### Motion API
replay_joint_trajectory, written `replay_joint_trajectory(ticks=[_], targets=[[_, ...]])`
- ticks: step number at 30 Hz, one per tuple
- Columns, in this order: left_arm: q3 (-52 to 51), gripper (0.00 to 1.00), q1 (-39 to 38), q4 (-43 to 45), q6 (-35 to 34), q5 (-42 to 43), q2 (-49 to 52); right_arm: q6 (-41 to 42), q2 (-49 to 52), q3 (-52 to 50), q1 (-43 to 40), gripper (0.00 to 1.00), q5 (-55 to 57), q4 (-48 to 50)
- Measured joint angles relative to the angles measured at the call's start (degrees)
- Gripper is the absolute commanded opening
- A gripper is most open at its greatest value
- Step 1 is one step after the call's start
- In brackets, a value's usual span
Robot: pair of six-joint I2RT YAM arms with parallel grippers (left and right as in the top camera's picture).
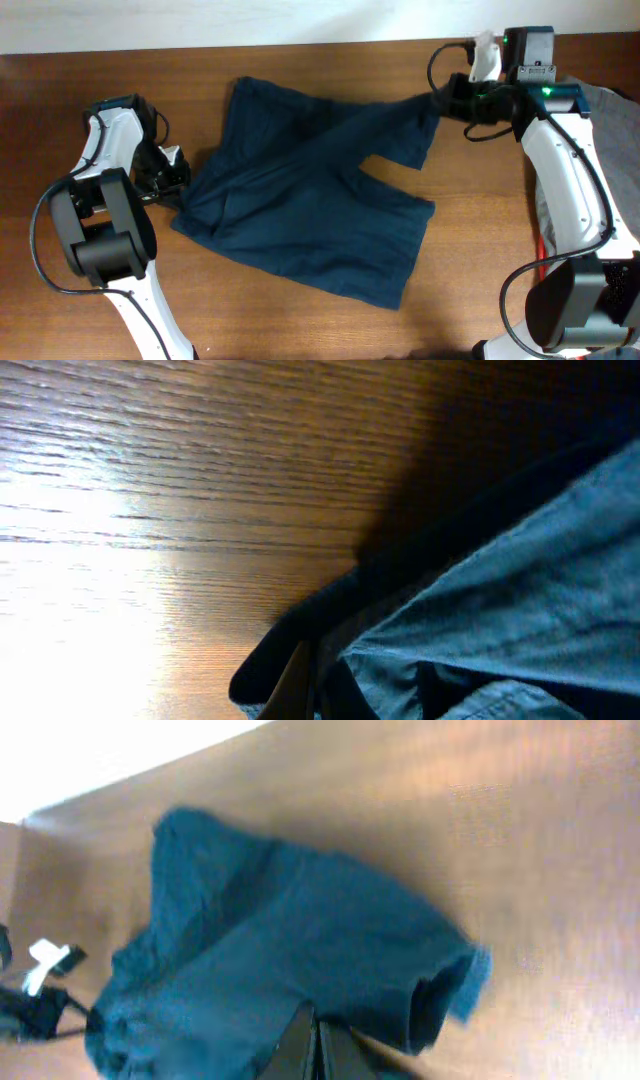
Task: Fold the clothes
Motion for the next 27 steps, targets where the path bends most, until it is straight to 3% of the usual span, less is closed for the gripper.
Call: replay_joint_trajectory(ticks=[6,11,17,21,23,26,27], targets=[[0.0,0.01,0.2,0.0,0.0,-1.1,0.0,-2.1,0.0,0.0,2.5,0.04,0.0,-11.6],[0.0,0.00,0.3,-0.1,0.0,-1.5,0.0,-5.6,0.0,0.0,10.5,0.04,0.4,-22.6],[0.0,0.01,0.3,-0.2,0.0,-1.7,0.0,-7.4,0.0,0.0,23.4,0.09,9.5,-24.3],[0.0,0.00,0.3,-0.2,0.0,-1.8,0.0,-7.6,0.0,0.0,28.5,0.33,16.3,-21.4],[0.0,0.01,0.3,-0.2,0.0,-1.8,0.0,-7.2,0.0,0.0,28.9,0.58,18.8,-18.8],[0.0,0.01,0.3,-0.3,0.0,-1.9,0.0,-3.8,0.0,0.0,25.5,0.75,21.1,-13.3],[0.0,0.00,0.3,-0.2,0.0,-1.9,0.0,-3.6,0.0,0.0,24.3,0.76,20.9,-12.5]])
